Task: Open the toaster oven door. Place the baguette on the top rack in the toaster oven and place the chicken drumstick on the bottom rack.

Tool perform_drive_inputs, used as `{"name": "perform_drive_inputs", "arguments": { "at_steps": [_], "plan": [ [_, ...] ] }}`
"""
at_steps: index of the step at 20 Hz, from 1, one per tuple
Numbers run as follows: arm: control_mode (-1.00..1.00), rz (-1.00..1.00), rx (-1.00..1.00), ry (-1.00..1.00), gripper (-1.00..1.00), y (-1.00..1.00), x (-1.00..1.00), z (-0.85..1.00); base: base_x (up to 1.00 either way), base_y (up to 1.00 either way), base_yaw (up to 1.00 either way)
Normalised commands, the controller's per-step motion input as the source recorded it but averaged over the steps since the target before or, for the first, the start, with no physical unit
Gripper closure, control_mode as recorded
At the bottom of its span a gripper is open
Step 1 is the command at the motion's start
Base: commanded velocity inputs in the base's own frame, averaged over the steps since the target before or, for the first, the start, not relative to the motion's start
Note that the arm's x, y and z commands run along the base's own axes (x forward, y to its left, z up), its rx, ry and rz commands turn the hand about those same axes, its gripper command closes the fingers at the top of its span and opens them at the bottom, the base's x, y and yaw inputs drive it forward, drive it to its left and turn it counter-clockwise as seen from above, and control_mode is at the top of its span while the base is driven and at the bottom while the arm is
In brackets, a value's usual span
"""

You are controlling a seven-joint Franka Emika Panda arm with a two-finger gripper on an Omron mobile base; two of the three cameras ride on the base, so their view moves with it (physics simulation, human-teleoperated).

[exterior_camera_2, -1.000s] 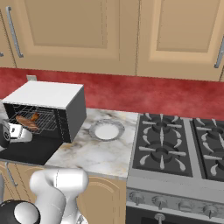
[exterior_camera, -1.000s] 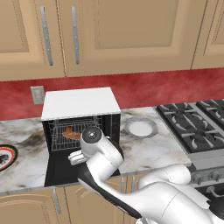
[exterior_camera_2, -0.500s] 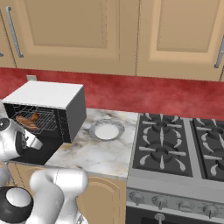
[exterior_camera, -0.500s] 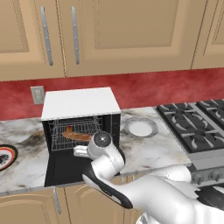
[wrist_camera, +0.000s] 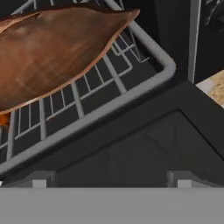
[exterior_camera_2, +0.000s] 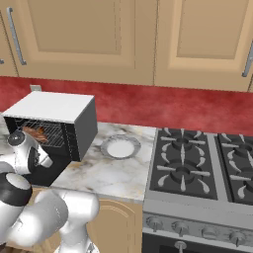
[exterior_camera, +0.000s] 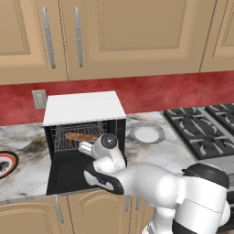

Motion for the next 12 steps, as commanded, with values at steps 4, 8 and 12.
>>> {"name": "perform_drive_inputs", "arguments": {
  "at_steps": [4, 8, 12],
  "plan": [
    [-1.0, -0.12, 0.1, 0.09, -1.0, 0.0, 0.39, 0.0, 0.0, 0.0, 0.0],
    [-1.0, -0.08, 0.07, 0.1, -1.0, 0.0, 0.17, 0.1, 0.0, 0.0, 0.0],
    [-1.0, -0.05, 0.06, 0.11, -1.0, 0.0, 0.04, 0.06, 0.0, 0.0, 0.0]
  ]
}}
